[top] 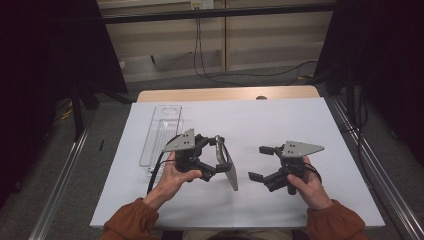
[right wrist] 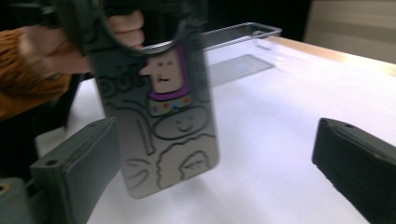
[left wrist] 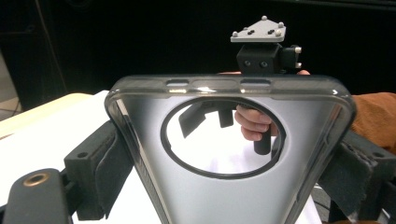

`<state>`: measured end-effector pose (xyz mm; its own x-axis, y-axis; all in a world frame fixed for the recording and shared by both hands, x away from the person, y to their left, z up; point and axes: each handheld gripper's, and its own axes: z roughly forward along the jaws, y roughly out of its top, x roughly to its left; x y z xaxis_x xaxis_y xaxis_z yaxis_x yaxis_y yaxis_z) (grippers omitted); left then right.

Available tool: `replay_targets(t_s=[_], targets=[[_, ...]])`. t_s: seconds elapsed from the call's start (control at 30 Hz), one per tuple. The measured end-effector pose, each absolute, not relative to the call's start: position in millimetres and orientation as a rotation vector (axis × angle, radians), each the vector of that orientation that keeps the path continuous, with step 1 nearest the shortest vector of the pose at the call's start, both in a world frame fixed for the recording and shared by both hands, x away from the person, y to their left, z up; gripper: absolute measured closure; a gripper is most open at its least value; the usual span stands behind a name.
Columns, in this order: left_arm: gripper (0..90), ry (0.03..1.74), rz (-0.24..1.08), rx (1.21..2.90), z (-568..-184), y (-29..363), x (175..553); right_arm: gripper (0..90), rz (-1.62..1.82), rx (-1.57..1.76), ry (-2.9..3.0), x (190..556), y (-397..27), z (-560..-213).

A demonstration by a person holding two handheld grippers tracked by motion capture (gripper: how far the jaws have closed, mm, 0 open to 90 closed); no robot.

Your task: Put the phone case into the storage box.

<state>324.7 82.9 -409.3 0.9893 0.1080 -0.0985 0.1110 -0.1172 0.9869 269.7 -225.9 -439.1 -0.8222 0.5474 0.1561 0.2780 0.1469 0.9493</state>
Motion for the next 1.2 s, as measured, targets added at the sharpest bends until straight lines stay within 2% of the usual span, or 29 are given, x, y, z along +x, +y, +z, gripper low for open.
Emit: replay_targets(t_s=[0.6, 1.2], targets=[[12.3, 0.258, 0.058, 1.721, -407, 98, 331, 0.0, 1.58, 0.987, 1.985, 269, -245, -443], [12.3, 0.376, 0.157, 1.714, -401, 112, 333, 0.0, 1.51, 1.073, 1.93, 247, -262, -449]])
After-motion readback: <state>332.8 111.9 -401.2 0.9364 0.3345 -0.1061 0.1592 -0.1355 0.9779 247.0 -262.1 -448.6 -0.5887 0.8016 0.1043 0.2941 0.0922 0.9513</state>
